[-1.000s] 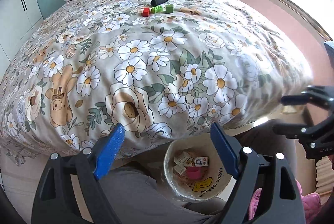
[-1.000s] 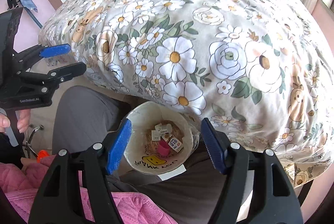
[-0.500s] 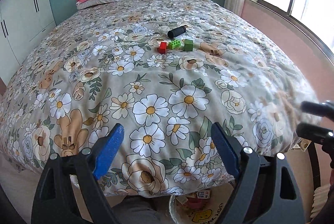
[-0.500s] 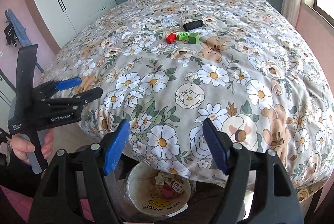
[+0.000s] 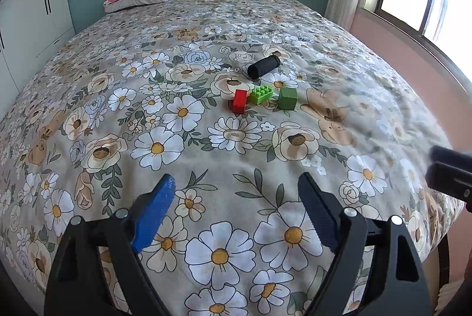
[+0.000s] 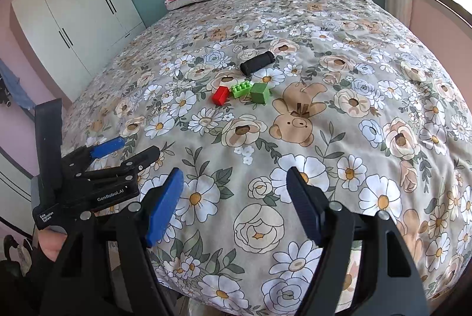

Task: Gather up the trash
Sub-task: 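Move both open tools back toward the toy blocks on the bed, then grasp the red block with the left tool while the right tool grasps the green block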

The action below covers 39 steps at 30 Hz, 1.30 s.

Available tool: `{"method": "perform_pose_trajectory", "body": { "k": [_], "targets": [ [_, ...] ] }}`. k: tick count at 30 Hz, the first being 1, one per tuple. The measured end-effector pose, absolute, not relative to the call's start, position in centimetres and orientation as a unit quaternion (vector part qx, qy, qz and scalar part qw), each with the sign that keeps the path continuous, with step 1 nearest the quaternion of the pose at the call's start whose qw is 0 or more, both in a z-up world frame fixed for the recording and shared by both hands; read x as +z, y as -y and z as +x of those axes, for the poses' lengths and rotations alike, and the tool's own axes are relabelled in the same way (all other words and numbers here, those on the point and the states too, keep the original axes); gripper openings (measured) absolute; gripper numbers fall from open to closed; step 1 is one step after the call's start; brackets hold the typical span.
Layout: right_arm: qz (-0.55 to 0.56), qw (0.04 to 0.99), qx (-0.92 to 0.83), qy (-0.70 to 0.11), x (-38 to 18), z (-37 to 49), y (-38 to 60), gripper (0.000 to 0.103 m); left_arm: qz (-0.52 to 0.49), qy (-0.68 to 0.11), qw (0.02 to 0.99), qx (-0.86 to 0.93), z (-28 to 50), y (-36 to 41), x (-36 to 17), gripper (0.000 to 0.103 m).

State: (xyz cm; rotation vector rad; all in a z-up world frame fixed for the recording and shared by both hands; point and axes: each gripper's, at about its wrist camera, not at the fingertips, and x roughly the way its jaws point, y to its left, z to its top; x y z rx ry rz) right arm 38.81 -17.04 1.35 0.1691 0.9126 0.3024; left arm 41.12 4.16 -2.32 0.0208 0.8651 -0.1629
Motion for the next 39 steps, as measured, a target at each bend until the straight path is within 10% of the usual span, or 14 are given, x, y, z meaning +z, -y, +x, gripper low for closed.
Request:
{"method": "perform_pose_trajectory", "body": {
  "k": [23,32,39],
  "targets": [
    [0.085,0.869,0.056,-0.484,-10.1,60.5,14.2,0.072,-0.009,-0.43,0.892,-0.136,56.4,-3.3,-10.0,0.085],
    [0.08,0.875,0.038,-0.477,-12.1,63.0,13.8,0.072,0.004,-0.439,0.887,-0.144,59.1,-1.9,-11.7,0.058],
    [0.065,0.88,0.035,-0.47,-12.4,63.2,13.9,0.04,0.001,-0.439,0.887,-0.142,59.4,-1.5,-12.0,0.022]
  ]
}}
